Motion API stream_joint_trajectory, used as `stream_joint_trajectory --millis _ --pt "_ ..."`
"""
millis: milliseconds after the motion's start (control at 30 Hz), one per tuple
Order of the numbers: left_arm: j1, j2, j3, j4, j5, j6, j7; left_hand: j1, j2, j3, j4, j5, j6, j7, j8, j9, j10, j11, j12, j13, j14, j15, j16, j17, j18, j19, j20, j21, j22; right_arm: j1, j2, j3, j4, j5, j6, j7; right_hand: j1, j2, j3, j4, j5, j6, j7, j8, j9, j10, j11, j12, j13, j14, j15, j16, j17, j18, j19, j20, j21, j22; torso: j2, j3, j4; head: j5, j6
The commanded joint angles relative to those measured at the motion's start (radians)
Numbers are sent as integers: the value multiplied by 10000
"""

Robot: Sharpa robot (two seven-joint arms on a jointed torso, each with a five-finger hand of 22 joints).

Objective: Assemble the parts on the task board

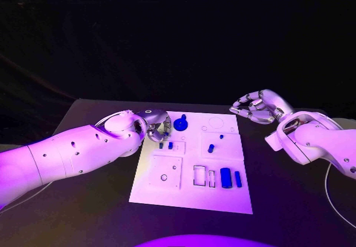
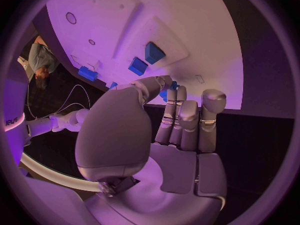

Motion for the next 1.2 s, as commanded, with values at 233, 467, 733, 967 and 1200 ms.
stream_joint_trajectory --millis 233,467,733,967,1200 --pt "9 54 5 26 139 160 161 -81 46 101 65 7 -64 36 -93 82 395 -68 -229 -160 -95 -59 -121 -269 60 104 -4 120 200 -4 -1 1 20 -100 11 47 14 82 -47 0 -54 -19 -79 37 8 23 -64 -10 817 688 -70 -60 985 56 425 -67 -42 1970 3 1 2 -6 3" --pt "10 55 3 20 149 241 170 -82 52 153 63 -3 15 -37 -278 201 1345 -203 -836 -463 83 -171 -69 -100 7 279 -105 301 453 -4 -5 1 24 -101 11 44 14 82 -47 0 -54 -19 -79 37 8 23 -64 -10 817 688 -70 -60 985 56 425 -67 -42 1970 -1 2 0 -6 2" --pt "10 47 2 16 150 259 159 -63 80 148 44 -9 94 -63 -345 283 1793 -257 -1210 -576 171 -219 -44 1 -26 381 -152 401 602 -4 -7 1 22 -102 11 44 14 82 -47 0 -54 -19 -79 37 8 23 -64 -10 817 688 -70 -60 985 56 425 -67 -42 1970 -2 -1 -1 -5 9" --pt "10 27 1 11 150 210 153 -50 90 143 32 -10 117 -63 -356 304 1881 -265 -1292 -592 198 -229 -35 31 -36 413 -161 433 647 -4 -2 1 18 -102 11 46 14 82 -47 0 -54 -19 -79 37 8 23 -64 -10 817 688 -70 -60 985 56 425 -67 -42 1970 3 -6 4 -1 22" --pt "9 26 1 8 150 156 163 -31 98 146 18 -8 125 -62 -365 314 1918 -267 -1340 -602 206 -233 -35 34 -39 425 -167 444 662 -4 4 1 13 -102 11 47 14 82 -47 0 -54 -19 -79 37 8 23 -64 -10 817 688 -70 -60 985 56 425 -67 -42 1970 -1 -9 7 4 22"
